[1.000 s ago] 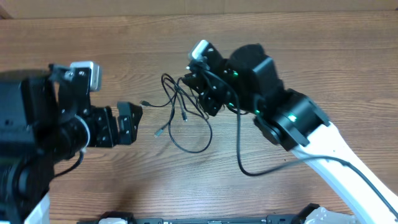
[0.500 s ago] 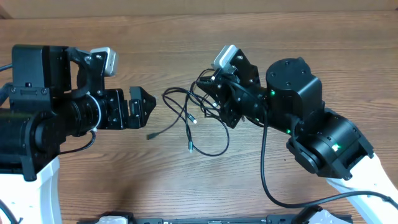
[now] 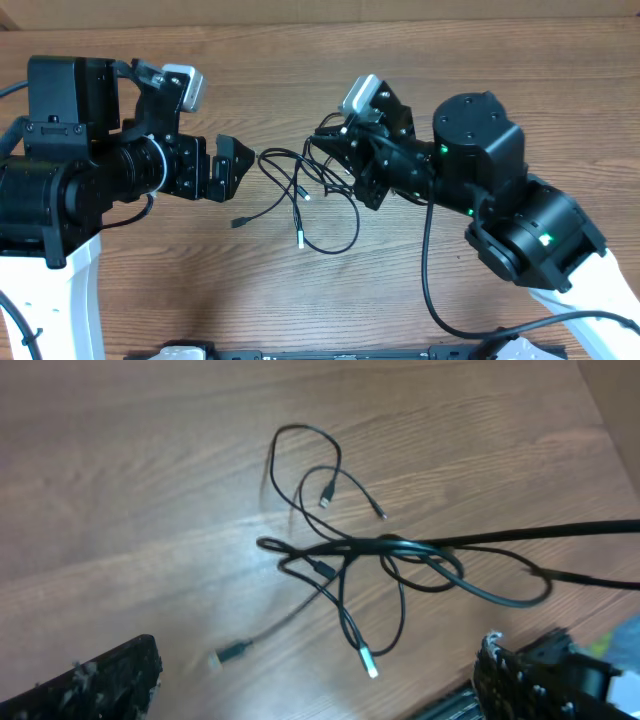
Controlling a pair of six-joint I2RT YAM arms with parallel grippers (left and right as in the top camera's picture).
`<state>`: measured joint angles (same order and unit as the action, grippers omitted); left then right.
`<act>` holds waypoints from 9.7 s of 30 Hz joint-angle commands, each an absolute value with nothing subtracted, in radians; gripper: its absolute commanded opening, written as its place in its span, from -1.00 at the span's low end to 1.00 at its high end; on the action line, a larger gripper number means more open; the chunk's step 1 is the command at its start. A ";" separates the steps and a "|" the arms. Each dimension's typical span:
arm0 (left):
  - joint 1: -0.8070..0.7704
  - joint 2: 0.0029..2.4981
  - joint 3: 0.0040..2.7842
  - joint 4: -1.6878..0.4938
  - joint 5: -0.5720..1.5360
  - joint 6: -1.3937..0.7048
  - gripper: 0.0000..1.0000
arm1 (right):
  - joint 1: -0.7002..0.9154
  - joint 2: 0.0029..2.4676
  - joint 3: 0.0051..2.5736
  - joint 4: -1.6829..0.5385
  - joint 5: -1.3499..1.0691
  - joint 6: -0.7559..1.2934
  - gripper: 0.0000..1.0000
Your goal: Untangle cables
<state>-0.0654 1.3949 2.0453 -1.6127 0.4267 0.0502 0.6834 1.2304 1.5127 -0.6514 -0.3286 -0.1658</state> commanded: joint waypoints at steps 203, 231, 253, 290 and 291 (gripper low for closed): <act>-0.039 1.378 1.934 -1.037 0.492 -0.843 -0.92 | 0.042 1.581 1.615 -0.943 0.228 0.105 -0.92; -0.027 1.372 1.934 -1.108 0.672 -0.794 -0.92 | 0.133 1.581 1.615 -1.223 -1.075 -0.619 0.27; -0.078 1.374 1.934 -1.103 0.539 -1.113 -0.92 | 0.432 1.581 1.615 -0.759 -1.075 -0.443 0.23; -0.255 1.394 1.934 -1.010 0.582 -0.986 -0.46 | 0.173 1.581 1.615 -0.491 -0.801 0.128 -0.92; -0.255 1.394 1.934 -1.019 0.581 -0.982 -0.46 | 0.149 1.580 1.615 -0.491 -0.801 0.128 -0.92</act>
<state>-0.2493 1.3964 1.9102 -1.0088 0.5537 -1.0374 0.1944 1.5867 1.5990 -0.4980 -0.8211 0.0868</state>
